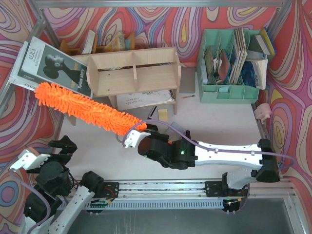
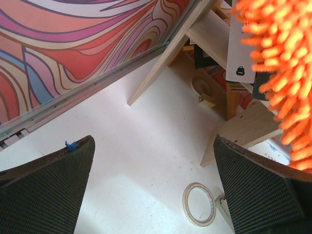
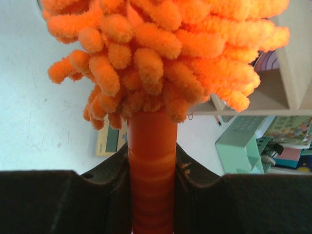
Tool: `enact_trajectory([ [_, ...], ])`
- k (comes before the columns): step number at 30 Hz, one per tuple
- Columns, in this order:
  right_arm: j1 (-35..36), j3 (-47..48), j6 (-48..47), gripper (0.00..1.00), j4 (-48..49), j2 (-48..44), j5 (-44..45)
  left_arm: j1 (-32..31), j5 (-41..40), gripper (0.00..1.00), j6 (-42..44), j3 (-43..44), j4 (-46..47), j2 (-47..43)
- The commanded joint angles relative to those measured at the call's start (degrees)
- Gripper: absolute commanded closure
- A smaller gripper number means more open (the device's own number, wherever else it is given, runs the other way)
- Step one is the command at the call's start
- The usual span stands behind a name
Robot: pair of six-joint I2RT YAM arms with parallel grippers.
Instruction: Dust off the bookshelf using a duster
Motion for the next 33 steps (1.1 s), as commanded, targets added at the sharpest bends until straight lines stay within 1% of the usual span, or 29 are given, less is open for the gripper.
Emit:
enact_trajectory([
  [1,-0.4,-2.9,8.2,1.0,-3.0,-3.5,1.2,0.2,-1.3,0.01,-0.1,0.0,-0.5,-0.7],
  [11,-0.4,-9.3,22.8,1.0,-12.5,-6.2,1.9,0.2,-1.2,0.02,-0.1,-0.1,-0.5,-0.5],
  [16,-0.2,-10.5,25.3,1.0,-15.7,-8.2,-0.1,0.2,-1.2,0.02,0.0,-0.1,-0.5,-0.5],
  [19,0.0,-9.7,26.9,1.0,-19.8,-9.5,1.3,0.2,-1.2,0.02,0.0,0.0,-0.5,-0.6],
  [24,0.3,-7.9,25.9,1.0,-22.3,-16.4,2.9,0.2,-1.0,0.02,-0.1,-0.1,-0.4,-0.4],
  [28,0.4,-6.7,22.7,1.0,-20.4,-21.0,2.6,0.2,-1.0,0.02,-0.1,0.0,-0.5,-0.4],
  [30,0.4,-6.2,21.1,1.0,-18.3,-21.8,2.5,0.2,-1.0,0.02,-0.1,0.0,-0.5,-0.4],
  [33,0.4,-4.9,19.3,1.0,-14.7,-20.4,2.7,0.2,-1.0,0.02,-0.1,0.0,-0.5,-0.4],
])
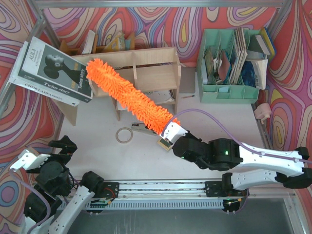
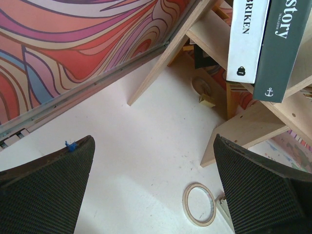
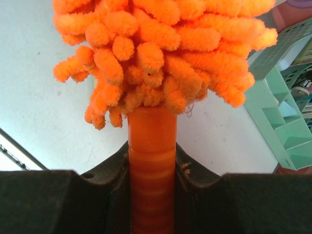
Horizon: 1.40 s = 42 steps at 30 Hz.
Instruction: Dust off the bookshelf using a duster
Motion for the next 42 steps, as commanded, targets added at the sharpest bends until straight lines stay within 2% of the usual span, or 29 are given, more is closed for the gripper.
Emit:
enact_trajectory([
  [1,-0.3,3.7,-1.4,1.0,7.1,2.0,3.8,0.2,-1.0,0.02,-0.2,0.0,-0.6,-0.4],
  [8,-0.4,15.2,0.8,1.0,8.9,13.6,6.3,0.2,-0.9,0.02,-0.2,0.0,-0.6,-0.4],
  [13,-1.7,25.2,2.6,1.0,4.6,23.6,8.6,0.2,-0.9,0.02,-0.2,0.0,-0.6,-0.6],
  [17,-4.7,29.4,4.9,1.0,1.5,28.0,8.5,0.2,-1.0,0.02,-0.5,0.2,-1.0,-0.8],
  [25,-11.7,30.7,12.3,1.0,-6.5,27.3,8.7,0.2,-0.7,0.01,-0.5,0.0,-0.8,-0.9],
  [42,-18.5,22.7,25.8,1.0,-14.8,19.0,7.3,0.2,-0.4,0.02,-0.6,-0.2,-0.6,-0.7],
])
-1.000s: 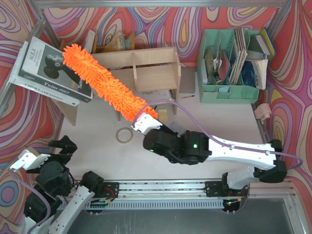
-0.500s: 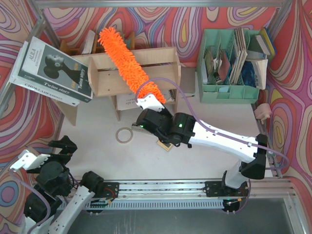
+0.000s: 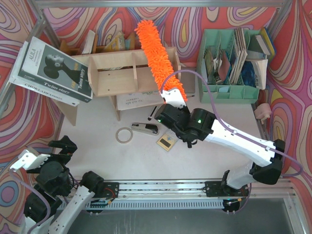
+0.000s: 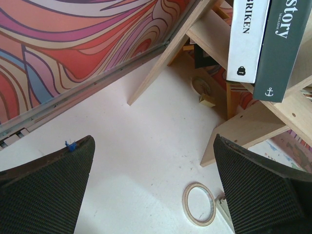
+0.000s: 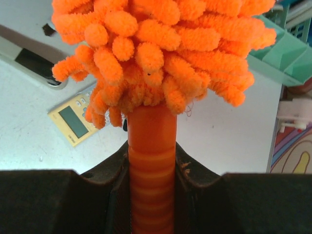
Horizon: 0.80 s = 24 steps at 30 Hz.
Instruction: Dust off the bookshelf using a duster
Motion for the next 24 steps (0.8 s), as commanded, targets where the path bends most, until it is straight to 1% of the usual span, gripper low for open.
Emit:
enact_trajectory([
  [1,-2.1,-2.1,7.2,1.0,-2.8,-2.7,2.6,0.2,-0.3,0.02,-0.3,-0.2,-0.4,-0.6],
  [4,-3.7,-3.3,9.7,1.0,-3.8,-4.7,3.3,0.2,0.1,0.02,-0.1,-0.3,-0.1,-0.3],
  [9,-5.1,-4.5,10.5,1.0,-2.8,-9.1,5.6,0.2,3.1,0.02,2.0,-1.0,2.5,2.0],
  [14,-5.6,-6.6,10.7,1.0,0.4,-14.4,8.1,0.2,7.2,0.02,3.3,-1.1,4.7,6.9],
  [18,-6.3,-10.0,11.8,1.0,3.2,-16.8,6.2,0.2,12.2,0.02,3.0,-0.7,5.4,11.6],
  [19,-6.3,-11.3,11.2,1.0,5.4,-17.5,4.6,0.2,13.1,0.02,2.6,-0.8,5.4,12.6],
  [22,-6.2,-19.3,3.9,1.0,15.7,-22.1,-2.4,0.2,15.1,0.02,1.3,-1.6,5.8,14.4],
  [24,-6.2,-24.6,1.1,1.0,21.4,-25.8,-4.8,0.2,15.7,0.02,0.9,-2.4,6.7,14.6],
])
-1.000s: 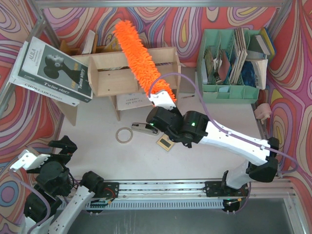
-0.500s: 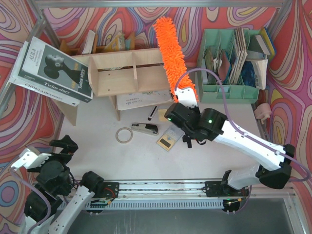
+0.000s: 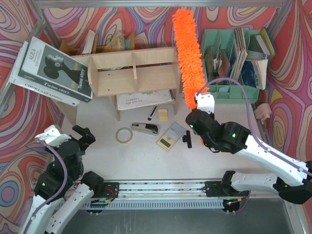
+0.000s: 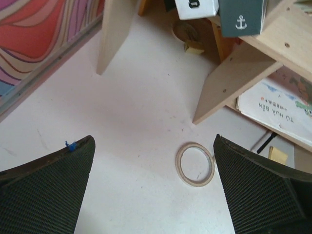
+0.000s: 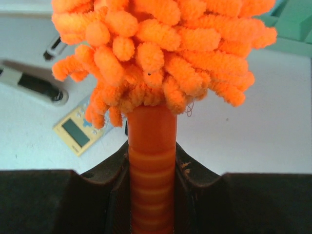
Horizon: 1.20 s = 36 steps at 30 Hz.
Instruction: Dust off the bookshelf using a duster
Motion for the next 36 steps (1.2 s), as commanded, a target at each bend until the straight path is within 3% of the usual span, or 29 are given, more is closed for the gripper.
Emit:
enact_trajectory([
  [1,-0.2,-10.1,-8.5,1.0,17.1,-8.2,-7.3,0.2,4.0,0.02,-1.1,-1.9,2.7,0.6],
  [4,-0.2,-18.1,-14.9,1.0,27.1,-15.8,-12.0,0.2,7.2,0.01,-1.6,-1.3,5.9,1.7],
  [8,-0.1,-23.2,-21.1,1.0,35.0,-20.9,-15.7,0.2,15.8,0.01,-3.2,5.3,8.7,9.8],
  [13,-0.1,-27.9,-26.9,1.0,43.7,-22.9,-21.1,0.2,28.6,0.02,-5.5,15.4,12.9,22.8],
  [19,-0.1,-30.8,-27.3,1.0,50.3,-20.0,-25.0,-0.8,40.2,0.02,-7.9,22.8,22.5,31.9],
  [27,-0.1,-33.7,-29.0,1.0,58.1,-18.3,-31.0,-9.8,37.7,0.02,-2.9,28.1,33.9,41.5],
  [36,-0.1,-33.8,-31.2,1.0,61.1,-15.8,-35.9,-11.0,36.9,0.07,-1.9,30.4,41.4,49.4],
])
